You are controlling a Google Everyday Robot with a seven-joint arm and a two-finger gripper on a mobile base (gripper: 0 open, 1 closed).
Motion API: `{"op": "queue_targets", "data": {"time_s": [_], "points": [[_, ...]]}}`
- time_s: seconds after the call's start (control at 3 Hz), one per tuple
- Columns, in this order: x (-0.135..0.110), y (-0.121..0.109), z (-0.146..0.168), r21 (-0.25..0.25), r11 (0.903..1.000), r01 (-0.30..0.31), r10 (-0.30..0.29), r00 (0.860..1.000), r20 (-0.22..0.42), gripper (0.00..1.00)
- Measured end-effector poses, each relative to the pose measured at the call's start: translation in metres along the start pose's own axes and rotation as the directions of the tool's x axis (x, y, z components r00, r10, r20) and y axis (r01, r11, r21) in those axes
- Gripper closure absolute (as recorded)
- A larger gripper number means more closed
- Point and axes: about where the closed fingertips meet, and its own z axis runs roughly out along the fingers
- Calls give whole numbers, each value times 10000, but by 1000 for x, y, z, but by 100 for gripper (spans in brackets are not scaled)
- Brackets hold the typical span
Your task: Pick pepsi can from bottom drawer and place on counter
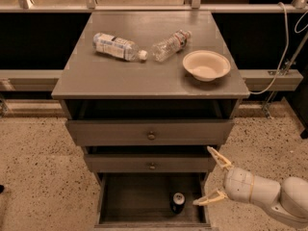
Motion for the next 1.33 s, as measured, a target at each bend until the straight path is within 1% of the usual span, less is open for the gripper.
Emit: {"op": "queue_targets", "data": {"time_s": [0.33, 0.67, 1.0, 1.33], "points": [[5, -1, 5, -72, 10000, -4, 3, 9999, -162, 0], [42, 2, 27, -10, 9994, 336, -336, 9987, -386, 0], [87, 10, 53, -82, 9975, 702, -707, 9936, -878, 0], [138, 22, 79, -229, 9965, 801, -825, 9864, -1418, 0]]}}
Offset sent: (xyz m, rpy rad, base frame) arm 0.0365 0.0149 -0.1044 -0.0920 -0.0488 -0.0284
